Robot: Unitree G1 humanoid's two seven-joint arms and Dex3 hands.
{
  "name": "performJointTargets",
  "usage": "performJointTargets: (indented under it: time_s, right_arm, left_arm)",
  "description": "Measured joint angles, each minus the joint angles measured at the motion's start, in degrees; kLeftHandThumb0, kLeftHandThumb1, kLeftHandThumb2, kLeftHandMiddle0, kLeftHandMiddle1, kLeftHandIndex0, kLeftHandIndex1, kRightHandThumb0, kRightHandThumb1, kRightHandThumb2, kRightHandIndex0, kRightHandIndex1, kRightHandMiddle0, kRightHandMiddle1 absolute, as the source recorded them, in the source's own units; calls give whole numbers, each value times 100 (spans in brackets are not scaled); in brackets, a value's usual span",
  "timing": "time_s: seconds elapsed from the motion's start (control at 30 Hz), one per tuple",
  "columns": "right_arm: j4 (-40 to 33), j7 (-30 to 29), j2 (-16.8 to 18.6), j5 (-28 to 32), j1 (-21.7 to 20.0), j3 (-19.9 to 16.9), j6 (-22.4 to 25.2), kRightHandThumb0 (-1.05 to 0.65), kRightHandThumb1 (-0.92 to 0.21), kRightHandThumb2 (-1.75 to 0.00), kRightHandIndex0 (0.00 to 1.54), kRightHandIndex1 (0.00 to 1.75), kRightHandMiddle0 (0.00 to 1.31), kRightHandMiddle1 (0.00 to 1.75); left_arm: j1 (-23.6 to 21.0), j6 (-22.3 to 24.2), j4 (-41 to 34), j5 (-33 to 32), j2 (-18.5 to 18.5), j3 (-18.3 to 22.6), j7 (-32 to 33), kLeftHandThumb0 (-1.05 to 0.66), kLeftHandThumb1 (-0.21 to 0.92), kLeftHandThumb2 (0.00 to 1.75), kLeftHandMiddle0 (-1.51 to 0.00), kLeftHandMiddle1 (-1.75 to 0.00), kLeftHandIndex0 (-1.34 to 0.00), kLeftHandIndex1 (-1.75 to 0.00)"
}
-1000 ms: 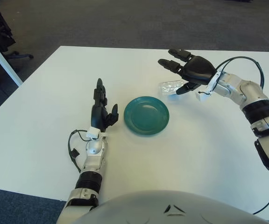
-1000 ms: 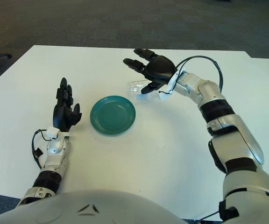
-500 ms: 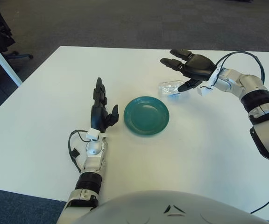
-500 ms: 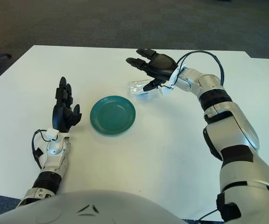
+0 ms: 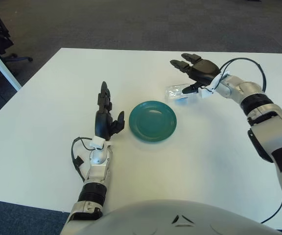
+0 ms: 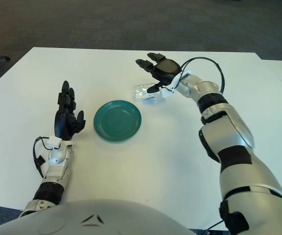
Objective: Put the bottle into the plate.
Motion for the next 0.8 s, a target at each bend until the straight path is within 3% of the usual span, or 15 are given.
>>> performJointTargets:
  time_s: [0.8]
  right_arm:
    - [358,306,441,676,2,-106,667,-105,-92,-49,0,0,0,0]
  left_arm:
    - [162,-1,-135,-245,37,-14,-287,-96,92,53,0,0,0,-18]
